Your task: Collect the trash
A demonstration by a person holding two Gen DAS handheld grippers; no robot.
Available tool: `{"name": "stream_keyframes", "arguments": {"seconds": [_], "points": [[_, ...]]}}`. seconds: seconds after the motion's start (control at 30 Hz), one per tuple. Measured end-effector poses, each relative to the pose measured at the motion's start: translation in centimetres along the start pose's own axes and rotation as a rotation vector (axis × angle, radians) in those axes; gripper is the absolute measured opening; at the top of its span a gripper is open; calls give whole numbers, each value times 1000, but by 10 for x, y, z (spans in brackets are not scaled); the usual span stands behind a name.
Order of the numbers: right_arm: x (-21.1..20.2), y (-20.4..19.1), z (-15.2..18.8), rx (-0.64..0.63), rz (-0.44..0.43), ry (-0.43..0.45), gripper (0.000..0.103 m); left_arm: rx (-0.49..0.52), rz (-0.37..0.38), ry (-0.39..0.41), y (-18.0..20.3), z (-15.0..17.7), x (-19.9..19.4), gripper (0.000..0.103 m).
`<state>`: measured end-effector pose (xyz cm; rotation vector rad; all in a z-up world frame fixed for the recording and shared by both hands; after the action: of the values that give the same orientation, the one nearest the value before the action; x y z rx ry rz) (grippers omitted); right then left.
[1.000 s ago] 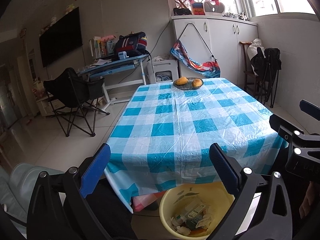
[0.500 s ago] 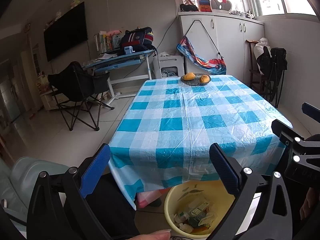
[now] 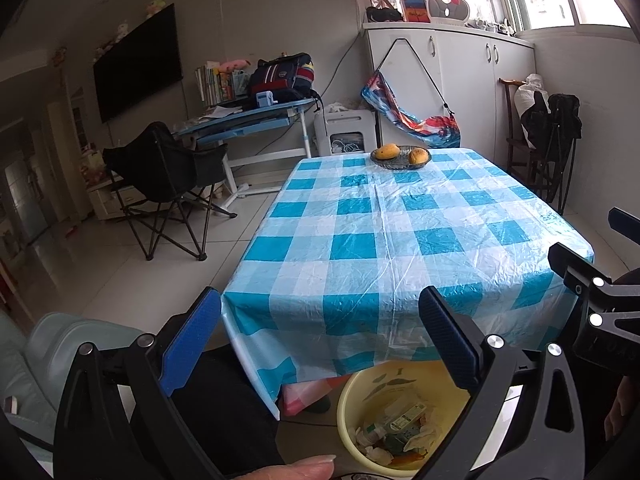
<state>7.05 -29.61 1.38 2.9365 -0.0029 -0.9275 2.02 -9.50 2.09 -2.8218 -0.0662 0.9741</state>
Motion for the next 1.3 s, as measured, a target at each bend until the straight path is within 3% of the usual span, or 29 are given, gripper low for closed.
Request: {"name": "stream_keyframes", "arguments": {"seconds": [1.3], "points": [[6, -6, 5, -21, -7, -23, 96, -5, -12, -5, -5, 3, 5, 96]]}}
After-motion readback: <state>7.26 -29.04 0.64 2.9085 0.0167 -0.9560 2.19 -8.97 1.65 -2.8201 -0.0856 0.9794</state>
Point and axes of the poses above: each gripper's, at about its wrist camera, not at the fingertips, and x roughly the way its jaws point, y to its right, z to its underside, the point moved 9 cm from there along x, roughly the way its jaws point, and after that the axes turned 8 degrees about -y, right-handed, at the moved point
